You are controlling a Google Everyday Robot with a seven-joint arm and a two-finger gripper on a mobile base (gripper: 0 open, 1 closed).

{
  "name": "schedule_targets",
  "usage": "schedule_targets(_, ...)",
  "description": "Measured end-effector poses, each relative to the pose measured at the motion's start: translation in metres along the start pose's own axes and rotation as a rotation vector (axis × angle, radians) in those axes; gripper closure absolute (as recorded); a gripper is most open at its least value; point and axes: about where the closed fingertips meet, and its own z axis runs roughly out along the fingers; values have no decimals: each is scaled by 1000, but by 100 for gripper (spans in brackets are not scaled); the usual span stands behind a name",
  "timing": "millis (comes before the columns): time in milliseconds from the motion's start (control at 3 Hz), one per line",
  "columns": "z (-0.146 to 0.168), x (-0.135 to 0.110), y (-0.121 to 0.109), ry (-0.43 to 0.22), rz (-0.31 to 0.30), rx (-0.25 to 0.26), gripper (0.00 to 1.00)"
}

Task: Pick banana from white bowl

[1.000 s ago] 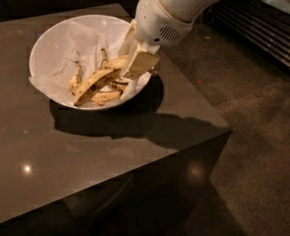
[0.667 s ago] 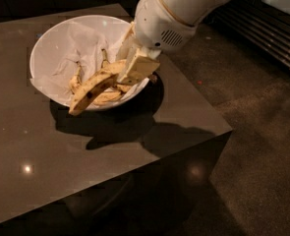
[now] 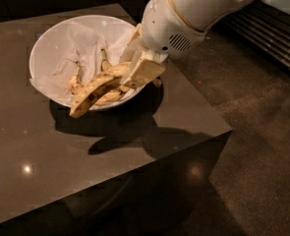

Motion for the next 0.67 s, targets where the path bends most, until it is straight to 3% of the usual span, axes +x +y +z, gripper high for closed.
schedule_targets(667, -30, -6, 57, -68, 107, 66, 100)
